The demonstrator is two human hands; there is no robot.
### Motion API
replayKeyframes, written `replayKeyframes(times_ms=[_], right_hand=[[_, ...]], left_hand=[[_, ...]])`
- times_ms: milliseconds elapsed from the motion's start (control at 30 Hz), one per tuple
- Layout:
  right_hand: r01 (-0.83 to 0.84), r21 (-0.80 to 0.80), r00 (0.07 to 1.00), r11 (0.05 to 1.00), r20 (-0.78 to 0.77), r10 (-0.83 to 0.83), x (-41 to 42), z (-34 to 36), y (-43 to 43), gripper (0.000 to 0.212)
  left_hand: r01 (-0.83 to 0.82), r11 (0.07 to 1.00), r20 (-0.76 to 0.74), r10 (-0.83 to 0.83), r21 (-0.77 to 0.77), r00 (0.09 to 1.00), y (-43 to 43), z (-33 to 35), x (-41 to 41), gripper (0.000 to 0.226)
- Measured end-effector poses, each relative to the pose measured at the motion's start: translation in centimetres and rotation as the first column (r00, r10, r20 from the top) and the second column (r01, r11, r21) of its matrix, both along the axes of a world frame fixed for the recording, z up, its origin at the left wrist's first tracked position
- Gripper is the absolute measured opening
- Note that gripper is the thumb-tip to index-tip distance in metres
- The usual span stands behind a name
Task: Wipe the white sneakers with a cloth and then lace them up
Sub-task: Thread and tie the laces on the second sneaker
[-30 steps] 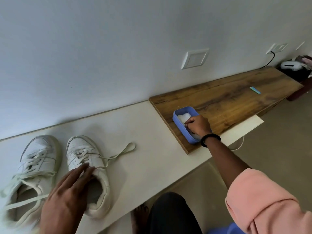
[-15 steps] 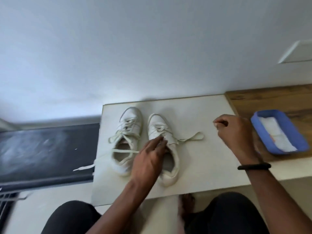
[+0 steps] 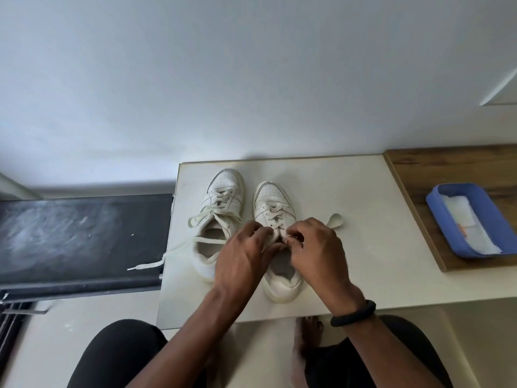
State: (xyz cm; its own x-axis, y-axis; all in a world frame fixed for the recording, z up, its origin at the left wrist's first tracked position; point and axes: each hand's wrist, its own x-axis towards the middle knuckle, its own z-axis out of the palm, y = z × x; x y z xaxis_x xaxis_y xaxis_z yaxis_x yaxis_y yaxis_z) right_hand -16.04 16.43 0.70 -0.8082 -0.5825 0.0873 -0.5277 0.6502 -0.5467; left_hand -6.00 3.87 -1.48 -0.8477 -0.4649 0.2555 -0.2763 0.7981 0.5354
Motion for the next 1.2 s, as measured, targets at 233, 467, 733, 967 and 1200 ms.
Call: replayKeyframes(times_ms=[233, 467, 733, 967, 1200], right_hand=[[0.001, 0.108, 0.991, 0.994, -0.131, 0.013, 0.8, 0.6, -0.4, 0.004], [-0.050, 0.063, 0.998, 0.997, 0.045, 0.047, 0.0, 0.8, 0.3, 0.018], [-0.037, 0.220, 0.989, 0.975, 0.150, 0.004, -1.4, 1.8, 1.7, 0.008], [0.063, -0.146, 0.923, 0.987, 0.386, -0.002, -1.9, 2.2, 2.0, 0.010], [0.258, -0.756, 0.911, 0.602, 0.397, 0.108, -3.1, 5.3, 2.5, 0.013]], left_hand=[[-0.045, 0.998, 0.016, 0.044, 0.036, 0.999, 0.1, 0.0, -0.1, 0.029], [0.025, 0.998, 0.011, -0.025, 0.052, 1.000, -0.4, 0.6, -0.1, 0.027], [0.090, 0.996, 0.025, -0.091, 0.022, 0.996, -3.7, 1.9, 1.2, 0.010], [-0.020, 1.000, -0.033, 0.019, -0.006, 0.999, -4.6, 2.4, 1.6, 0.004], [0.286, 0.958, -0.156, -0.286, -0.024, 0.946, -2.7, 3.9, 0.7, 0.017]])
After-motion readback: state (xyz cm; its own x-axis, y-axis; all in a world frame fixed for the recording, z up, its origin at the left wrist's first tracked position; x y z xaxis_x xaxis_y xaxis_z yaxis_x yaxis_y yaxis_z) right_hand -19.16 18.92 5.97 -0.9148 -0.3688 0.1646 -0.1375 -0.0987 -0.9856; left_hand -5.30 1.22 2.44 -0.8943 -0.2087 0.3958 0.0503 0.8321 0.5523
